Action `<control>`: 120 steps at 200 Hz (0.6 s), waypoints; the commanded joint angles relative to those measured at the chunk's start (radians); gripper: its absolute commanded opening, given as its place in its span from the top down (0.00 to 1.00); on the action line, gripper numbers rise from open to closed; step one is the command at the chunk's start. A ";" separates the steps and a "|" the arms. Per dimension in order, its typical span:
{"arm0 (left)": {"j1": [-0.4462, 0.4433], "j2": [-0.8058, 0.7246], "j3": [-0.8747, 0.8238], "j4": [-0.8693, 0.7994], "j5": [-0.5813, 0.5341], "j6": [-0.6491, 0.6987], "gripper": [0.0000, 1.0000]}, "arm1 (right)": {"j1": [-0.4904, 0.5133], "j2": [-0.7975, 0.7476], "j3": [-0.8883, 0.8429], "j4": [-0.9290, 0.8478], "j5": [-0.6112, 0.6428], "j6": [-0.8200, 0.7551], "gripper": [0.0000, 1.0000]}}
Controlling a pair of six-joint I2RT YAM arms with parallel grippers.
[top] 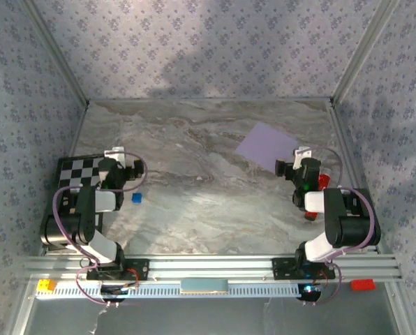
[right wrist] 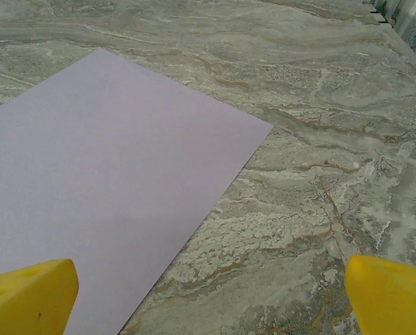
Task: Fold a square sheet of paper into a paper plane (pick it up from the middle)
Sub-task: Move the paper to the center of the table.
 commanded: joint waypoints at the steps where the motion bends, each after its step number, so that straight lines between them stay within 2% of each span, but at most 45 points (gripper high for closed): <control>1: 0.006 -0.006 0.020 0.008 0.023 0.015 0.00 | -0.007 0.003 0.021 -0.009 -0.009 -0.001 0.00; 51: 0.006 -0.005 0.020 0.008 0.024 0.015 0.00 | -0.008 0.002 0.024 -0.011 -0.012 0.001 0.00; 70: 0.008 -0.006 0.020 0.008 0.025 0.014 0.00 | -0.032 0.000 0.019 -0.007 -0.054 0.015 0.00; 120: 0.007 -0.006 0.020 0.008 0.025 0.014 0.00 | -0.017 0.002 0.022 -0.011 -0.028 0.006 0.00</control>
